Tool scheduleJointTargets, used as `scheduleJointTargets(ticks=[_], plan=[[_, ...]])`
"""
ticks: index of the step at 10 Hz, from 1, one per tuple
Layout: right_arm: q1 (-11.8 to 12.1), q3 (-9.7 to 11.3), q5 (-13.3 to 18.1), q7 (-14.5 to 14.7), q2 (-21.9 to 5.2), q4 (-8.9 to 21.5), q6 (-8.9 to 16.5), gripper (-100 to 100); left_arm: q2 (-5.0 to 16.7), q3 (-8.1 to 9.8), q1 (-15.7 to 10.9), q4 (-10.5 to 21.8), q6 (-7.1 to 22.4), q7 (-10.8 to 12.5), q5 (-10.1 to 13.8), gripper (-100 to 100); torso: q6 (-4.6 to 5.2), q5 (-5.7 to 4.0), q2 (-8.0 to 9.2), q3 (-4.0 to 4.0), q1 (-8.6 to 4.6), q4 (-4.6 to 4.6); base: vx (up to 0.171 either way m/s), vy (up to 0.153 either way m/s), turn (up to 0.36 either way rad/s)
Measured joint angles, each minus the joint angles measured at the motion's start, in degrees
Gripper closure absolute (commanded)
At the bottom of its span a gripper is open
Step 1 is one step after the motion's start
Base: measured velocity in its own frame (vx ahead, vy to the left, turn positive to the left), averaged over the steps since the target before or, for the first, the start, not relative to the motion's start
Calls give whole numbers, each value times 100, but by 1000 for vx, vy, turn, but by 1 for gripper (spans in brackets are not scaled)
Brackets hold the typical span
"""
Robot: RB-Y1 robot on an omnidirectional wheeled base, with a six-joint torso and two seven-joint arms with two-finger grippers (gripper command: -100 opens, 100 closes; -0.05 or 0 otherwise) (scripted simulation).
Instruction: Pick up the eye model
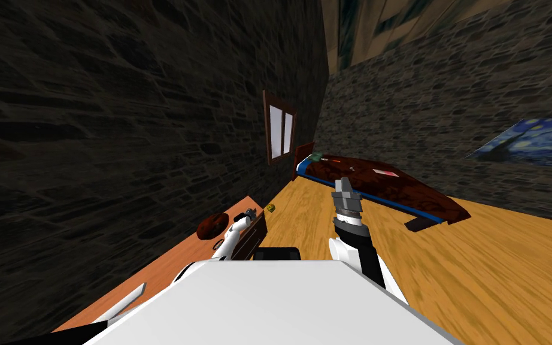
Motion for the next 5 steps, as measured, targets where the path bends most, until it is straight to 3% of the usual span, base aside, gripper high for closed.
scheduleJointTargets(ticks=[2,4,5], plan=[[0,0,0,0,0,0,0,0,-100,174,91,-215,136,-331,274,100,-3,0,1,2,0,3,9,-2,30],[0,0,0,0,0,0,0,0,-123,207,109,-259,165,-635,321,100,0,-2,4,4,-3,4,1,0,-6],[0,0,0,0,0,0,0,0,-124,207,109,-260,166,-665,322,0,-1,-3,5,5,-4,4,0,0,0]])
